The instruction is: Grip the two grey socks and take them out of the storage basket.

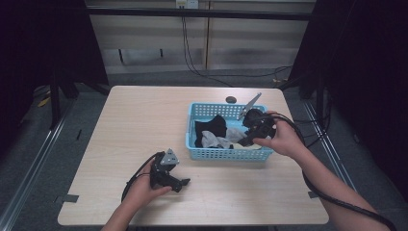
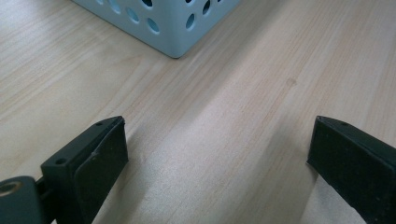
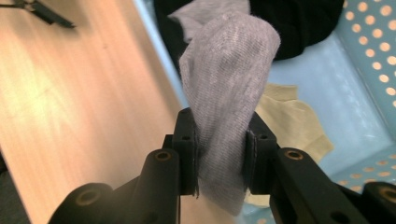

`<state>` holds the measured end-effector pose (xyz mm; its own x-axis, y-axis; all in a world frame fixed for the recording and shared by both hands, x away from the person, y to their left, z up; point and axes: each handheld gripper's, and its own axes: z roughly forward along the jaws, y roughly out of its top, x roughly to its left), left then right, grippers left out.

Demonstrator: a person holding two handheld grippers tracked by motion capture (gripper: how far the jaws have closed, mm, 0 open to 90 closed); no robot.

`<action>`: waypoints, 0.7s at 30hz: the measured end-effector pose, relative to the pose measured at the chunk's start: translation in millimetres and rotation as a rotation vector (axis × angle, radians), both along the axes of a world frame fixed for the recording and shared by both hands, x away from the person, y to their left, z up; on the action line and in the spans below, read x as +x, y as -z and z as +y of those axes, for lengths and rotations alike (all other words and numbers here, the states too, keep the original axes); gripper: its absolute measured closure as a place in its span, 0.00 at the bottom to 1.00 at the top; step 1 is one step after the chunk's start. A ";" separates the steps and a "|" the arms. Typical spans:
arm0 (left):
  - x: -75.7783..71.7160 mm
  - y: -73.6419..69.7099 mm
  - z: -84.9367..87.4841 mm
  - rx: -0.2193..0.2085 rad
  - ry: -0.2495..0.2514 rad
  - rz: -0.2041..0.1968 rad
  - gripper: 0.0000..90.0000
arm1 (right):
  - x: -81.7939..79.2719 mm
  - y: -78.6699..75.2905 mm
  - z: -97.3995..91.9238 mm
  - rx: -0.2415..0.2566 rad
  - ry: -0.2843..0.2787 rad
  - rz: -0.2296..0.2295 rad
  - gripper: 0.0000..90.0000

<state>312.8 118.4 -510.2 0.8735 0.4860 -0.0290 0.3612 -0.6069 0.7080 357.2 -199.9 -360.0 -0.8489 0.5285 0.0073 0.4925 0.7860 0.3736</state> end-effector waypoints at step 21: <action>0.1 0.0 0.0 -0.001 0.000 0.000 0.05 | -53.8 40.8 3.7 -0.002 -0.090 0.036 0.79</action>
